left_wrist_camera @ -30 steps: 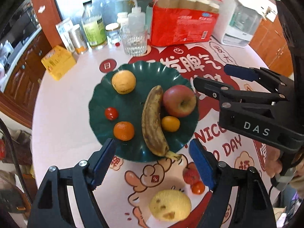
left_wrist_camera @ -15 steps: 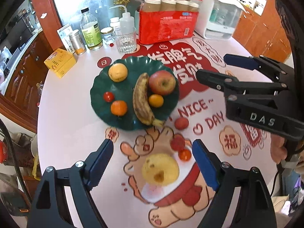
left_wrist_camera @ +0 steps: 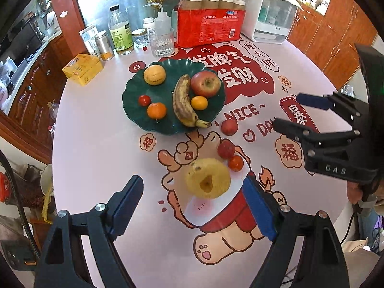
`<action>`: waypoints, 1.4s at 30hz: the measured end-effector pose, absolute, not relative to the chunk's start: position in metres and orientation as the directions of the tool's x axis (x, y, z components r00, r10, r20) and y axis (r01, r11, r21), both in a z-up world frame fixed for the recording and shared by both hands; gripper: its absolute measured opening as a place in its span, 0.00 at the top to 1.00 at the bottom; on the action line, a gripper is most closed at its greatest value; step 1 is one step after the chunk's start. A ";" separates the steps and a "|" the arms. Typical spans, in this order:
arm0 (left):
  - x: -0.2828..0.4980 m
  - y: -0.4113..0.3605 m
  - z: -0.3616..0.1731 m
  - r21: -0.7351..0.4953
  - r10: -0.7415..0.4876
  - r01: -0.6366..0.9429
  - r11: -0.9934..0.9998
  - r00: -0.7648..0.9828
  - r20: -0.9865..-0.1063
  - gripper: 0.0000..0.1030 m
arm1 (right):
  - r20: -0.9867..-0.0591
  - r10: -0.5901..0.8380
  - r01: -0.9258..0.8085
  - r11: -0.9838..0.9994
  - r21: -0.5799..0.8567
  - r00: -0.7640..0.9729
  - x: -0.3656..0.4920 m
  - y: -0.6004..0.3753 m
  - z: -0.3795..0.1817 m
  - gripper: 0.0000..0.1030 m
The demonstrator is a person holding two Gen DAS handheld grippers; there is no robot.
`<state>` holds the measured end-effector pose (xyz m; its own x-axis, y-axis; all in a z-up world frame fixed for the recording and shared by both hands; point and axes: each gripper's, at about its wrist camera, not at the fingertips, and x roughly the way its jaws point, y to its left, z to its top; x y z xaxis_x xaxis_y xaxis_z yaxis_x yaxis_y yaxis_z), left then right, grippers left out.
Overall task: Organize fruits
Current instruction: 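Move the left tool to the brown pear while the right approaches the cherry tomato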
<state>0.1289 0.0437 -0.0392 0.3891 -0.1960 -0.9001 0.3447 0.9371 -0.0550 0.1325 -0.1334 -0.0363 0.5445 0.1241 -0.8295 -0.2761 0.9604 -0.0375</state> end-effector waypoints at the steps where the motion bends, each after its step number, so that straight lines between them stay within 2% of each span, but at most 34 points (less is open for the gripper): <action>1: 0.127 0.043 -0.042 -0.063 -0.202 0.342 0.938 0.390 -0.898 0.18 | -0.831 0.128 -0.279 0.960 -0.034 0.541 0.129 -0.133 -0.039 0.31; 9: 0.124 0.033 -0.073 -0.152 -0.265 0.301 0.941 0.380 -0.886 0.18 | -0.831 0.141 -0.310 0.950 -0.039 0.538 0.115 -0.124 -0.061 0.35; 17: 0.136 0.033 -0.111 -0.230 -0.294 0.214 0.949 0.347 -0.891 0.18 | -0.864 0.149 -0.333 0.943 -0.023 0.482 0.117 -0.122 -0.099 0.49; 28: 0.156 0.033 -0.149 -0.316 -0.329 0.091 0.944 0.300 -0.895 0.18 | -0.897 0.189 -0.399 0.917 0.015 0.400 0.122 -0.112 -0.144 0.51; 36: 0.164 0.025 -0.169 -0.329 -0.330 0.050 0.943 0.275 -0.903 0.18 | -0.896 0.222 -0.420 0.907 0.045 0.384 0.133 -0.104 -0.159 0.51; 42: 0.168 0.027 -0.179 -0.332 -0.321 0.006 0.943 0.274 -0.907 0.19 | -0.884 0.246 -0.447 0.893 0.047 0.397 0.138 -0.098 -0.162 0.60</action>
